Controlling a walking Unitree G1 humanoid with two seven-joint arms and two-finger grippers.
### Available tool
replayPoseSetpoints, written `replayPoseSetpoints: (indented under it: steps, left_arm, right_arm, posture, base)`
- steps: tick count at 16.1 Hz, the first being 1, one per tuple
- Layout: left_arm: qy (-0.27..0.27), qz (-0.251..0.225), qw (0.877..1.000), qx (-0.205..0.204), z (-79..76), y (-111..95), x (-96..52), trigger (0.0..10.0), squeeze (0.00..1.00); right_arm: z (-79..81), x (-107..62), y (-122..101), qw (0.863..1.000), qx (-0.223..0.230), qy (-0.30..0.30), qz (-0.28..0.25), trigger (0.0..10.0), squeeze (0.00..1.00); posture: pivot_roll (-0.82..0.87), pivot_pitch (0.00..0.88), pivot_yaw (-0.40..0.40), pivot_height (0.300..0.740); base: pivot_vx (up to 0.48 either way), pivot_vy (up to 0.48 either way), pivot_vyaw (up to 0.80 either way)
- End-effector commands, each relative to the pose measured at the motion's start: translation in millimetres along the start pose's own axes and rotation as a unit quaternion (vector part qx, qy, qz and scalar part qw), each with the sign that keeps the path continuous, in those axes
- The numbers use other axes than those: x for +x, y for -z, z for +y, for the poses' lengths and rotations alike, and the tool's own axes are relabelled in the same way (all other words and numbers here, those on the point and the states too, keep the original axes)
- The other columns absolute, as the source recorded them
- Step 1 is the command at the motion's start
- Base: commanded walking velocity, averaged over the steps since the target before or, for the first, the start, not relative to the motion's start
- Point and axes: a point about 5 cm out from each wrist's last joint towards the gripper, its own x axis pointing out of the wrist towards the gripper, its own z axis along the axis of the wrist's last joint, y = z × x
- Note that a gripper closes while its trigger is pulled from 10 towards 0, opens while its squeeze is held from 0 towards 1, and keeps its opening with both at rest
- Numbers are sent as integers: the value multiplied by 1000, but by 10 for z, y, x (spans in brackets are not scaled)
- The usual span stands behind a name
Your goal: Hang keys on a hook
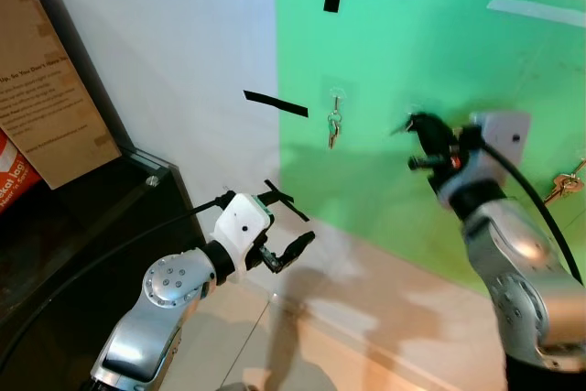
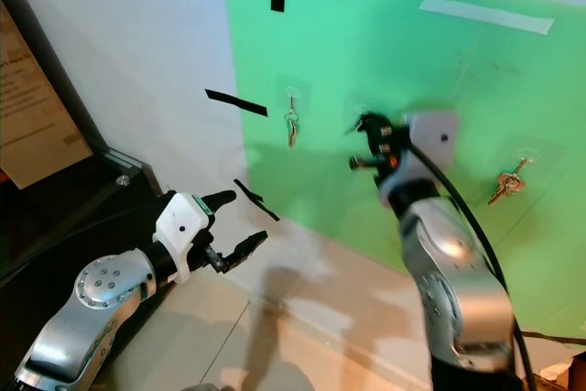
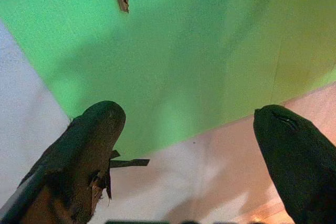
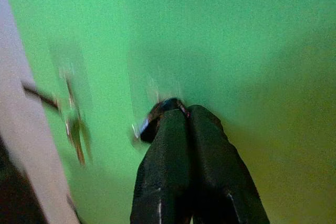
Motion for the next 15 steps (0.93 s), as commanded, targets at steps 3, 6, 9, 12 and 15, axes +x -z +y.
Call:
replayPoseSetpoints:
  steps: [3,6,9,12,15]
  left_arm:
    - [8,-7,1000,3,-16,-40,-3,10000,110]
    - [8,-8,1000,4,-8,-48,16,10000,110]
    - [6,-8,1000,4,-1,-50,21,10000,106]
    - [4,-8,1000,4,3,-52,25,10000,106]
    - [4,-9,1000,4,3,-56,30,10000,106]
  right_arm:
    - [91,-49,57,999,-3,-42,19,10000,0]
    - [202,-62,74,997,-12,-78,18,10000,0]
    - [198,-42,17,997,-8,-76,0,10000,0]
    - [138,-9,-119,998,4,-58,-37,10000,0]
    - [75,22,-218,997,21,-25,-68,10000,0]
  posture:
    - [-72,0,50,740]
    - [-70,0,50,740]
    - [-67,0,47,740]
    - [-68,0,47,740]
    - [-68,0,48,740]
  base:
    - [0,0,0]
    - [0,0,0]
    - [0,0,0]
    - [0,0,0]
    - [0,0,0]
